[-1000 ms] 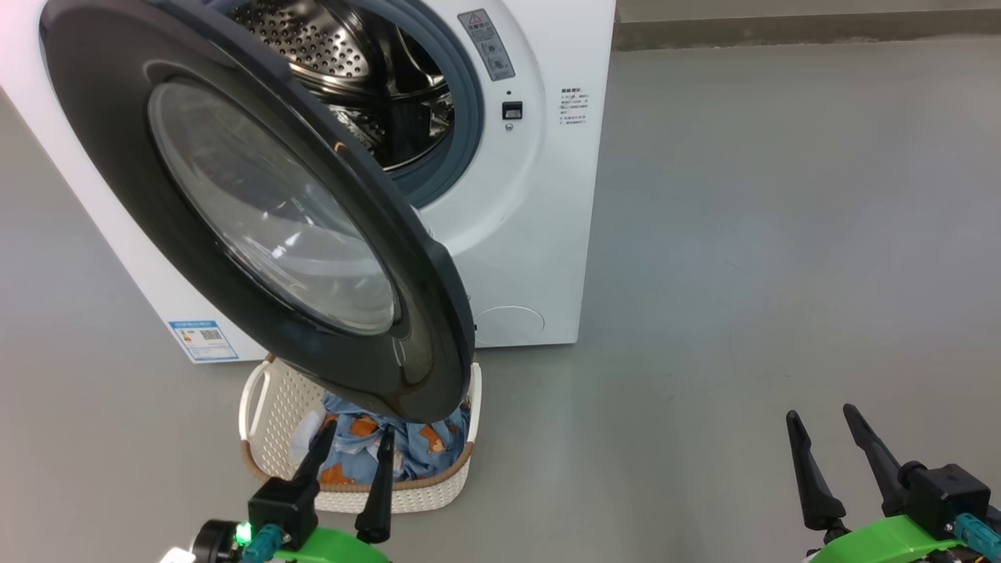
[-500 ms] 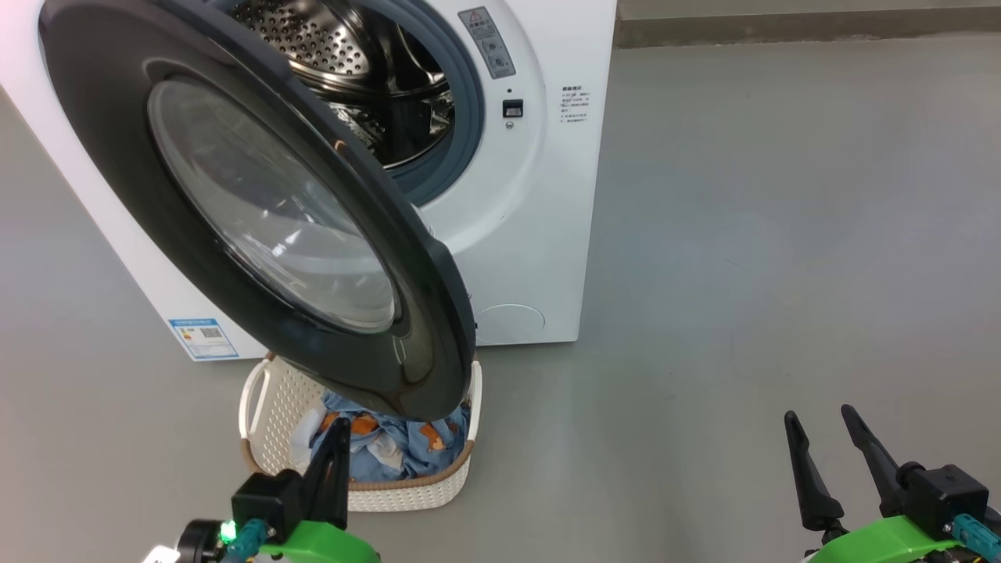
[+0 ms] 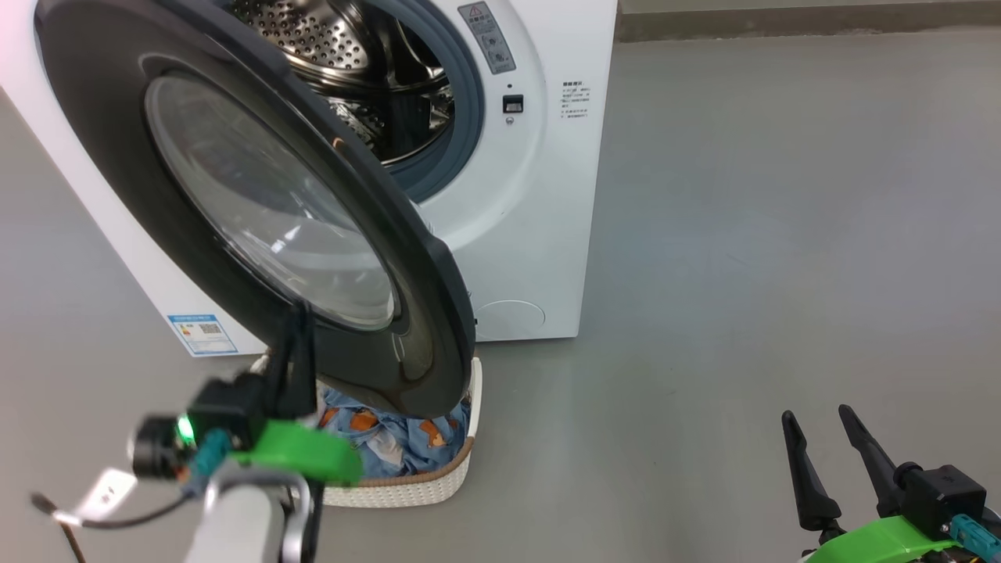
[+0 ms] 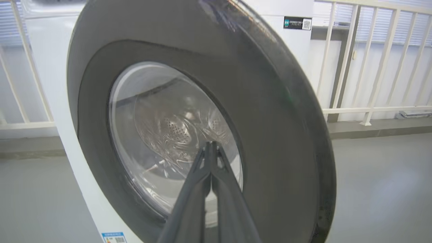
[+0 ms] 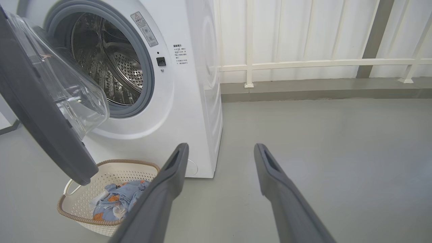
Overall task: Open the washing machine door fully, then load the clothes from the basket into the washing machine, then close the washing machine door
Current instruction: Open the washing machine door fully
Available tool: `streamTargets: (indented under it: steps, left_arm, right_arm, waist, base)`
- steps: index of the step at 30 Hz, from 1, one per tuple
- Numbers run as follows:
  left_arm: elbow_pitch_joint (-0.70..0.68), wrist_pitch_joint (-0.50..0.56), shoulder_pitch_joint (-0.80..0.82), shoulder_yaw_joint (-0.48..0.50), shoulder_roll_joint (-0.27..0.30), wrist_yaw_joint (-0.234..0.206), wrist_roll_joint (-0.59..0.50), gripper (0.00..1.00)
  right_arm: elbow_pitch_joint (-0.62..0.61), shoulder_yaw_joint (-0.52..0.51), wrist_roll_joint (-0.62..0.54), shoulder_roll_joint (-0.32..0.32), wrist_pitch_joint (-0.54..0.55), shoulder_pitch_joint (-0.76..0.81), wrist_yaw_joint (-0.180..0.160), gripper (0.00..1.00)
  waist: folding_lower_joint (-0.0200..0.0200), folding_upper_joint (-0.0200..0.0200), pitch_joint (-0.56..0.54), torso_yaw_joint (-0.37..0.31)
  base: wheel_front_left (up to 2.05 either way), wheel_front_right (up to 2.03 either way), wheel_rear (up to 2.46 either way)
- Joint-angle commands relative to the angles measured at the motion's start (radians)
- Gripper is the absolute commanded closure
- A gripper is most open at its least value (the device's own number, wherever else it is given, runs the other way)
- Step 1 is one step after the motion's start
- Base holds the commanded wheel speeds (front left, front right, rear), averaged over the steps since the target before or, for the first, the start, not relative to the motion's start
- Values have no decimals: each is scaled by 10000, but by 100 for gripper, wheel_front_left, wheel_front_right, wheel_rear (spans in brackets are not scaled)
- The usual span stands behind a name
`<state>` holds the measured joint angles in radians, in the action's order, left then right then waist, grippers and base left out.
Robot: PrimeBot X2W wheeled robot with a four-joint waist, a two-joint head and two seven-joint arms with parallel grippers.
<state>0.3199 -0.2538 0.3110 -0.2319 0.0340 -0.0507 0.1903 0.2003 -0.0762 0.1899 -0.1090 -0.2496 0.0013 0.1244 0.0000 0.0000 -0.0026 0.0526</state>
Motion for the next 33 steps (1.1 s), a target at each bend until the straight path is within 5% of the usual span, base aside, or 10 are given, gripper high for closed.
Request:
streamTargets:
  steps: [1,9,15,24,33]
  left_arm:
    - [-528,-80,643,387,188,-143,-199,100]
    - [-2087,-80,2245,27,176,-24,-617,100]
    - [-2379,16,3130,-1279,166,33,-46,100]
    - [-2055,1061,3911,-4055,164,-282,1879,100]
    - [-823,1784,4096,-5382,163,-893,2932,100]
  right_arm:
    - [-261,253,68,-91,-121,-135,63,0]
    - [-300,305,83,-33,-121,-206,63,0]
    - [-229,465,127,11,-122,-223,63,0]
    - [-212,596,185,30,-122,-262,63,0]
    - [-173,641,241,8,-122,-332,63,0]
  waist:
    - [0,0,19,10]
    - [0,0,133,-73]
    - [0,0,103,-273]
    - [0,0,257,-530]
    - [0,0,386,-651]
  base:
    - [0,0,0]
    - [0,0,0]
    - [0,0,0]
    - [0,0,0]
    - [0,0,0]
